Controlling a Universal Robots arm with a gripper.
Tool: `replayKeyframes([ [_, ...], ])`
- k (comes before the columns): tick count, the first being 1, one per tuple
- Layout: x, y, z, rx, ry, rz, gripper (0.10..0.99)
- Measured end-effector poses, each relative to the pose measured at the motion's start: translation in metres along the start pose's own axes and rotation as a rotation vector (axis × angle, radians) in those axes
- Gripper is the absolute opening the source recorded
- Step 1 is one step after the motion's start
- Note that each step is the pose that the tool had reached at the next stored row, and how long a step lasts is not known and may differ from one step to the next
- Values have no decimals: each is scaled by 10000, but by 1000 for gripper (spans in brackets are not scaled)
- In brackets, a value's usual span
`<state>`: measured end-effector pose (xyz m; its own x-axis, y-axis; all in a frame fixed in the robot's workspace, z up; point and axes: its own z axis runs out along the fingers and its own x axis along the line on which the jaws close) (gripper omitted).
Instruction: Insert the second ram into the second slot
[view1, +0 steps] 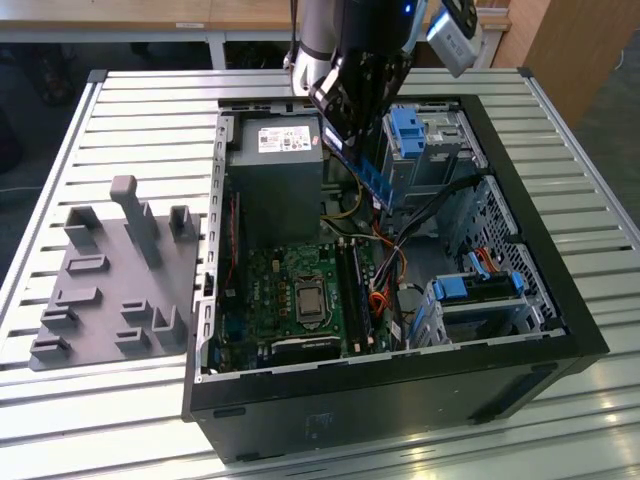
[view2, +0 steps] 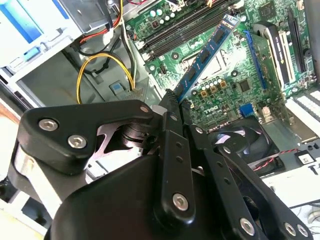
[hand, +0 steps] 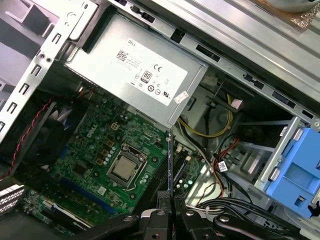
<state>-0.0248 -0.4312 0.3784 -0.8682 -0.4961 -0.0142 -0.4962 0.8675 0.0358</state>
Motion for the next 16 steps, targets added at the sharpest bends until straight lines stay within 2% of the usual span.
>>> replayKeyframes([
  [16,0,0,2,16,-36,1015,137],
])
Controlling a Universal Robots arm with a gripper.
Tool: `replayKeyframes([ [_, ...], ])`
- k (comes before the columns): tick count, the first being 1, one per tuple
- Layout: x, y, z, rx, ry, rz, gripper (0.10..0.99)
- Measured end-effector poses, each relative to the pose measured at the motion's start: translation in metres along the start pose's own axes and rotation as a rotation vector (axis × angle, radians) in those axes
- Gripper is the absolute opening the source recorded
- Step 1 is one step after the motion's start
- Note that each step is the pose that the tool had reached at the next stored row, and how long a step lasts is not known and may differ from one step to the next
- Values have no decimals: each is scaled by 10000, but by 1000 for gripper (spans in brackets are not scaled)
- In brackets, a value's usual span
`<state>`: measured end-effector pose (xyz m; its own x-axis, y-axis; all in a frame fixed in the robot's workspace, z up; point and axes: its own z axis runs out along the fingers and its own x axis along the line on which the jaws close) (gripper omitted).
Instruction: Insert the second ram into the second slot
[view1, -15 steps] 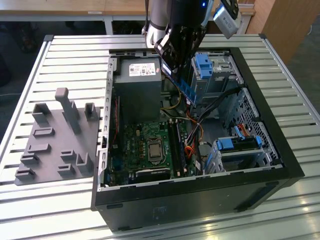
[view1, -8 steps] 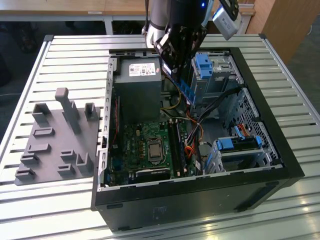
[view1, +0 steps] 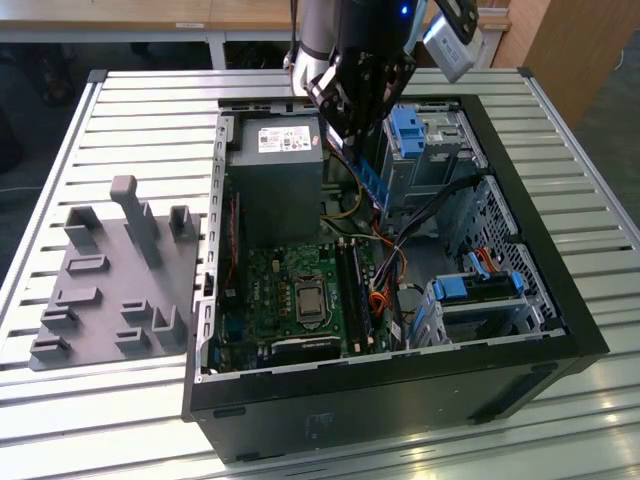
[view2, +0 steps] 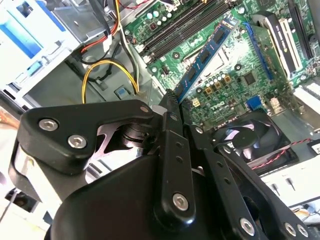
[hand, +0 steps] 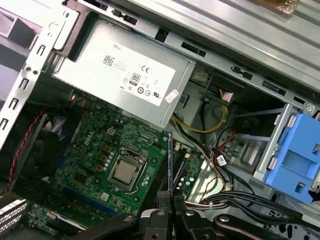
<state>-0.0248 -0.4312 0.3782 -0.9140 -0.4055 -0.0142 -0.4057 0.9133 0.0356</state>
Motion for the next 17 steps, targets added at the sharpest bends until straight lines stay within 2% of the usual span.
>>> replayKeyframes([
  [10,0,0,3,16,-28,837,137],
  [17,0,0,8,34,-59,1764,137],
])
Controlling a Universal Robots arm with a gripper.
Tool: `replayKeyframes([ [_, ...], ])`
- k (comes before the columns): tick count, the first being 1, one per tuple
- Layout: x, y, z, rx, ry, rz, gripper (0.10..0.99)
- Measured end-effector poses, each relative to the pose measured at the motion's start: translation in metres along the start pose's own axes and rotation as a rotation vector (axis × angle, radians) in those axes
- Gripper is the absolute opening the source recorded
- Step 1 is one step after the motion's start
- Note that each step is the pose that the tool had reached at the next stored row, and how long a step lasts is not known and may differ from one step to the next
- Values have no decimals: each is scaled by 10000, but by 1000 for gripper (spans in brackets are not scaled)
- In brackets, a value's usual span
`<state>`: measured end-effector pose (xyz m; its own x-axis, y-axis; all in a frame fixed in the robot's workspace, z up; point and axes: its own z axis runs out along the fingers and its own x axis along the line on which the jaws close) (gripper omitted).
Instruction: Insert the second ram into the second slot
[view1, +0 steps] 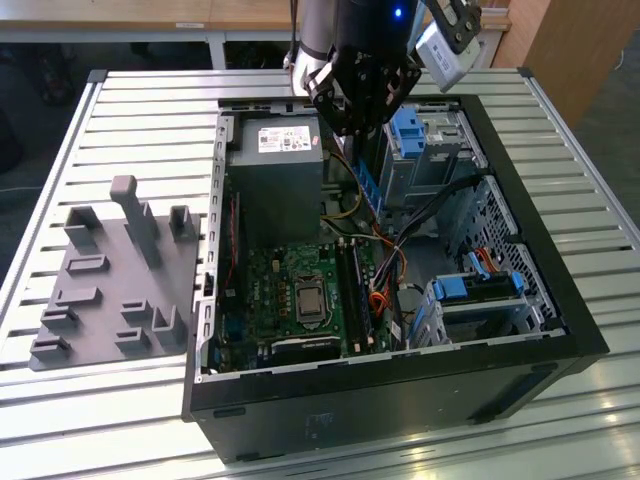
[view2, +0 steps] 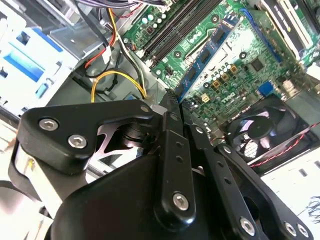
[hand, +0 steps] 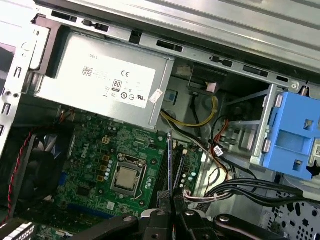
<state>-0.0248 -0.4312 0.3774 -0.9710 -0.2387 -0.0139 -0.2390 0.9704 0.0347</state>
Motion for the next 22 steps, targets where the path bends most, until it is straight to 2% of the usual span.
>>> replayKeyframes([
  [14,0,0,9,38,-52,1601,137],
  [19,1,-2,19,37,-45,1654,137],
  [22,0,-3,27,58,-54,2006,137],
])
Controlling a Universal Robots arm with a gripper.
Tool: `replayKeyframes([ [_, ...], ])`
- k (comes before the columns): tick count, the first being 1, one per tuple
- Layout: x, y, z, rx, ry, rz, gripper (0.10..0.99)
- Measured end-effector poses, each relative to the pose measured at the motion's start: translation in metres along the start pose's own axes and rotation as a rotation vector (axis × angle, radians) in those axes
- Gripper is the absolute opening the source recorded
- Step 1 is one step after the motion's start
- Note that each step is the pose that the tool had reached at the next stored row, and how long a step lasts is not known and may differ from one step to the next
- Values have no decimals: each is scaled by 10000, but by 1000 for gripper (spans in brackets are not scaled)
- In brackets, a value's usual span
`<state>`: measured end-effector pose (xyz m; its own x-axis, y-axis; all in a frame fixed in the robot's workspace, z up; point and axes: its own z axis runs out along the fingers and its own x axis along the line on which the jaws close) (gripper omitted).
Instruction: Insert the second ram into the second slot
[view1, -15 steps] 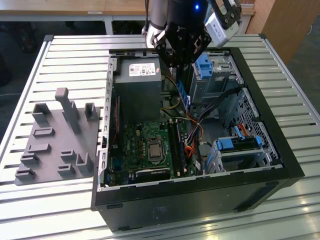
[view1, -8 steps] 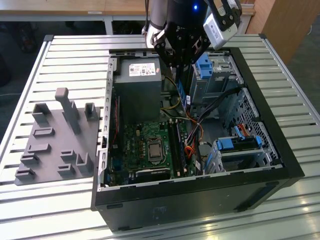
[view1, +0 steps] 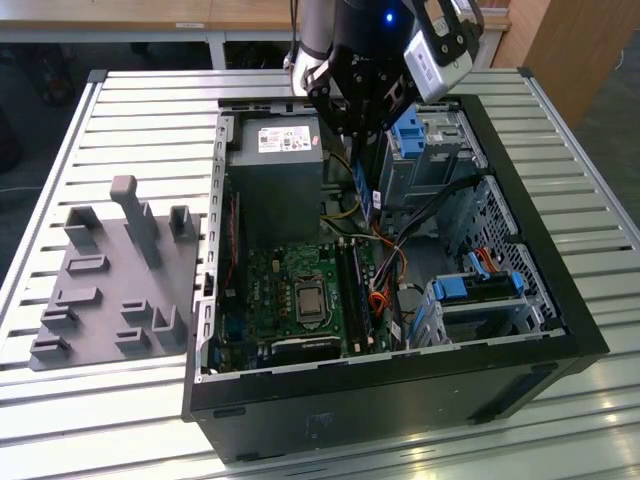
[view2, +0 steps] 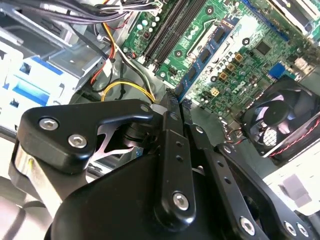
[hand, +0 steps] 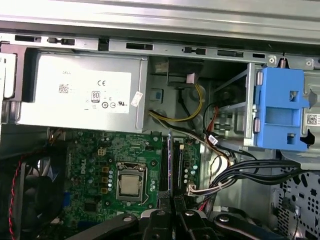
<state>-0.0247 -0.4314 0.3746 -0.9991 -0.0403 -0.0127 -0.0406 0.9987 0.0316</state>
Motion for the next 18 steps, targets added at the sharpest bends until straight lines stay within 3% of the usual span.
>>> replayKeyframes([
  [3,1,0,9,6,-9,287,137],
  [18,3,-29,100,6,-9,288,137],
])
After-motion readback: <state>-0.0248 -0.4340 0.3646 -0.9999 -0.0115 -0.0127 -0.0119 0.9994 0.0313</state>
